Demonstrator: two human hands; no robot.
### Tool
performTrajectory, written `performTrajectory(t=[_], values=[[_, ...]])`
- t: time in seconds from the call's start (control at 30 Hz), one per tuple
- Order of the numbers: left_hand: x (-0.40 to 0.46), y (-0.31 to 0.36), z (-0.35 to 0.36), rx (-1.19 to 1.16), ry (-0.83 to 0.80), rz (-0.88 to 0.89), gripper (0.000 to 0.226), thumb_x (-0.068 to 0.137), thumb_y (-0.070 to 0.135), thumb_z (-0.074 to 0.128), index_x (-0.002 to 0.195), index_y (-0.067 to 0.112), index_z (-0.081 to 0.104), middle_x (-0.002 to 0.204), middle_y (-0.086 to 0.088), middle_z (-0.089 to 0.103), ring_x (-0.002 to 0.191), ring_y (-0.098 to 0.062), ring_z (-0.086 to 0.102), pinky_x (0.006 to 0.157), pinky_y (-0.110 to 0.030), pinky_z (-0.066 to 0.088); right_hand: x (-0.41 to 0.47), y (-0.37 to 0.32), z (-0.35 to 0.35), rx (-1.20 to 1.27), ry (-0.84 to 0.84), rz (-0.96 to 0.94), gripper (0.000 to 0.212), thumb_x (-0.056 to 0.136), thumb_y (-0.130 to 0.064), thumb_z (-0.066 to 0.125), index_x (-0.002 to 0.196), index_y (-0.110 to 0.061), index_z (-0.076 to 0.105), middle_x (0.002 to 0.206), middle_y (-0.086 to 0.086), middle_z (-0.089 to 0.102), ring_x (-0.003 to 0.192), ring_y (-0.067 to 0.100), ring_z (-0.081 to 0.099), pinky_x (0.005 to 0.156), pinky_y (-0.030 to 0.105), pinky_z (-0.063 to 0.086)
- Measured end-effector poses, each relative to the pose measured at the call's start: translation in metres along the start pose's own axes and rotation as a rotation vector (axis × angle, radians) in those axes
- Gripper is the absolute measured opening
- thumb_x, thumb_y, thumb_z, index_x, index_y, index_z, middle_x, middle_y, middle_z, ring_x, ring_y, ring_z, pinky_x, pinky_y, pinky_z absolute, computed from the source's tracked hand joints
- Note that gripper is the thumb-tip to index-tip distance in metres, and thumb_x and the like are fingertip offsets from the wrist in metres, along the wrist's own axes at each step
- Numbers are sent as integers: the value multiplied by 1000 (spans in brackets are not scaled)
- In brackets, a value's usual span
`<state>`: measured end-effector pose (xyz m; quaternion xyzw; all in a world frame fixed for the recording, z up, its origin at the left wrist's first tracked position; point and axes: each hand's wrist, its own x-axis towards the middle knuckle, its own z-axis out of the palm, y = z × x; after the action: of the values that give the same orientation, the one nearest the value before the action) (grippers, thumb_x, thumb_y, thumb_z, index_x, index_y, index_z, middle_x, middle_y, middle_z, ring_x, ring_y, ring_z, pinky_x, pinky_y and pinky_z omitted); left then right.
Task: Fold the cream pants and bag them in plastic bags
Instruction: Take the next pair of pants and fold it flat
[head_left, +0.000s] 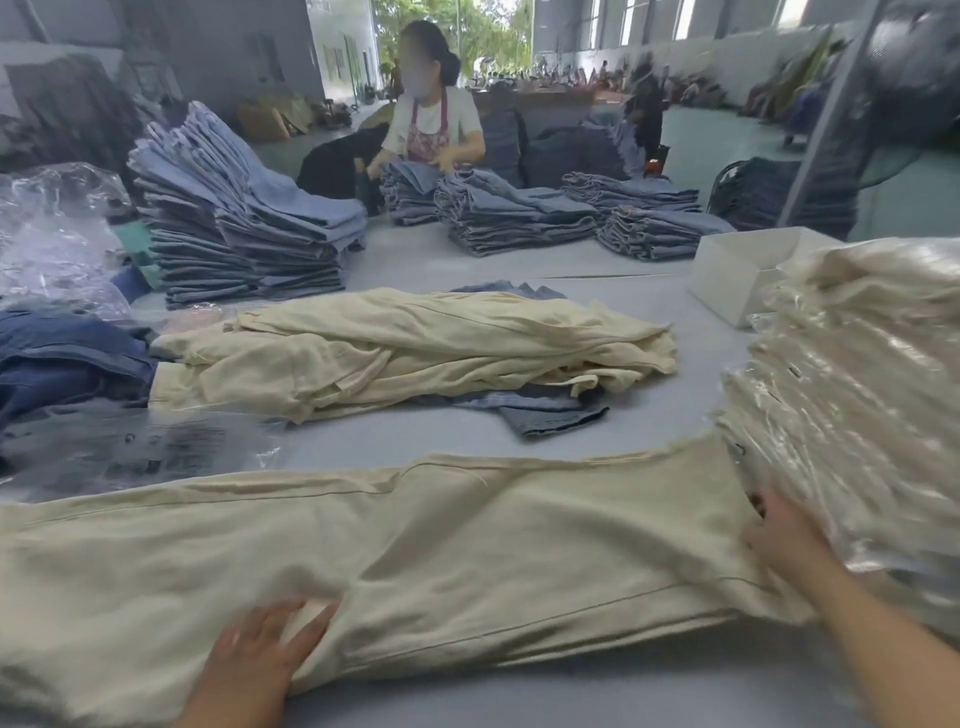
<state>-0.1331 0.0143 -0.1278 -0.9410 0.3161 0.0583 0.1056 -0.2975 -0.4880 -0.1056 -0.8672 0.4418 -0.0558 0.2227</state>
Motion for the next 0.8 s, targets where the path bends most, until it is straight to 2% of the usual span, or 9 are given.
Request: performTrajectory(t=[0.07,0.2,0.33,0.4,0.5,0.57,0.63,0.7,0.8], values=[[4,13,-6,51,-222,-88,73,93,32,31,149,37,-15,161,-2,-2,148,-19,6,118,-36,16,-2,4,0,-331,-152,18,26,91,-17,55,117,-11,57,119,11,62,108,26,60,84,27,46],[36,66,-33,-37,-261,-97,104,82,60,50,151,20,-16,159,1,-19,148,-23,-7,119,-41,7,8,0,-20,-371,52,42,33,103,-29,34,119,-8,54,121,13,61,111,28,59,83,28,44],[57,150,-59,-165,197,264,105,60,72,51,143,10,38,146,-10,43,133,-28,37,106,-40,18,18,-3,-33,-3,-118,134,44,98,-35,47,123,1,49,112,17,62,98,30,62,71,25,44],[64,197,-63,-242,156,381,99,67,81,46,145,21,40,151,-2,37,140,-21,23,112,-33,12,14,-5,-34,-22,-332,62,61,89,-35,65,129,5,43,108,14,62,91,25,62,64,24,46],[81,265,-68,-842,-137,314,90,75,74,52,148,27,27,154,6,28,138,-8,30,113,-20,25,1,-11,-21,83,-389,-66,88,80,-10,70,150,-5,17,137,12,49,118,24,53,84,23,44],[95,298,-89,-1435,-325,112,74,74,61,69,136,30,43,132,4,55,114,-9,57,88,-28,54,-13,-21,-14,350,-525,-161,77,79,-8,63,148,-17,29,135,7,53,116,17,55,89,22,46],[118,318,-105,-1703,-369,-70,60,71,56,76,118,27,54,111,-3,67,97,-20,68,67,-33,58,-22,-25,-14,660,-757,-171,54,73,-14,58,126,-24,52,111,0,66,96,7,65,73,18,49],[136,327,-113,-1632,-289,-167,43,71,35,80,102,14,60,97,-11,69,86,-29,70,60,-36,58,-23,-15,-11,816,-644,-95,38,67,-16,53,104,-22,58,96,1,69,87,14,66,67,20,48],[155,332,-112,-1517,-244,-296,5,77,-2,56,78,3,57,73,-16,59,63,-29,61,59,-39,57,-17,14,-2,68,-107,-36,32,82,-16,50,114,-18,45,117,3,53,105,22,53,82,30,46]])
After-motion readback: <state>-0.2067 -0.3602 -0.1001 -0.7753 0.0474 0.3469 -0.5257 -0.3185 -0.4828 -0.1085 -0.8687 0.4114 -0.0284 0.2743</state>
